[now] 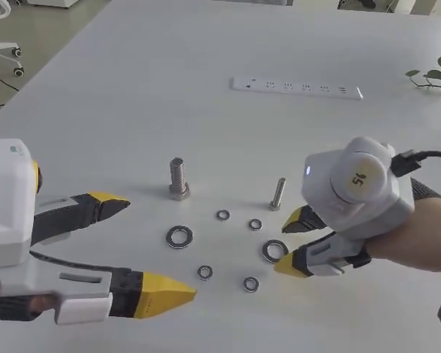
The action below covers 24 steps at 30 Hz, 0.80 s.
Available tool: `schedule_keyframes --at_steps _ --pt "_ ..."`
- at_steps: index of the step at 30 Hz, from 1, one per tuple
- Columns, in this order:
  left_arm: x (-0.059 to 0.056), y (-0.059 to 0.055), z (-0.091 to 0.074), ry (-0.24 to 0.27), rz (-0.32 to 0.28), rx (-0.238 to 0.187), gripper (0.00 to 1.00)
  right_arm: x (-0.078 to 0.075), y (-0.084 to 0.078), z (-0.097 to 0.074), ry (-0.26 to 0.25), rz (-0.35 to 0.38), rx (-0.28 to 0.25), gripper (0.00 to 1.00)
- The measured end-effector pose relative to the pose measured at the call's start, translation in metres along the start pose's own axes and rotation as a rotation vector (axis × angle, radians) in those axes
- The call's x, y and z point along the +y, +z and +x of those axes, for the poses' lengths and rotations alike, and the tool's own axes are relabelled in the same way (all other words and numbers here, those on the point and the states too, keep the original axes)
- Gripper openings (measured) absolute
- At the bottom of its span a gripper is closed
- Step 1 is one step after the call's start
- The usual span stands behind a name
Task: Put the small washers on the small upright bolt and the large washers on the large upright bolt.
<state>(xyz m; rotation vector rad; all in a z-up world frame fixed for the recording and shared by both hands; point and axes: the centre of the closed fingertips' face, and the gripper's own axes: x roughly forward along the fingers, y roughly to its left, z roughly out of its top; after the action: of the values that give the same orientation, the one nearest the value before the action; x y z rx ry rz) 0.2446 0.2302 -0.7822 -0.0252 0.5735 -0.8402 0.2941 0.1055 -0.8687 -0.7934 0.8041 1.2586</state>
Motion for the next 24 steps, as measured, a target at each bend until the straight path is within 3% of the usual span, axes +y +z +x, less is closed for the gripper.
schedule_keyframes --at_steps 14,24 --pt "-0.0005 0.0018 -0.0009 -0.002 -0.001 -0.005 0.93 0.0013 -0.0003 0.0054 0.013 -0.009 0.019 0.29" --pt "-0.0011 0.0024 -0.0015 -0.006 -0.001 -0.011 0.93 0.0022 -0.0005 0.0074 0.039 0.029 0.039 0.28"
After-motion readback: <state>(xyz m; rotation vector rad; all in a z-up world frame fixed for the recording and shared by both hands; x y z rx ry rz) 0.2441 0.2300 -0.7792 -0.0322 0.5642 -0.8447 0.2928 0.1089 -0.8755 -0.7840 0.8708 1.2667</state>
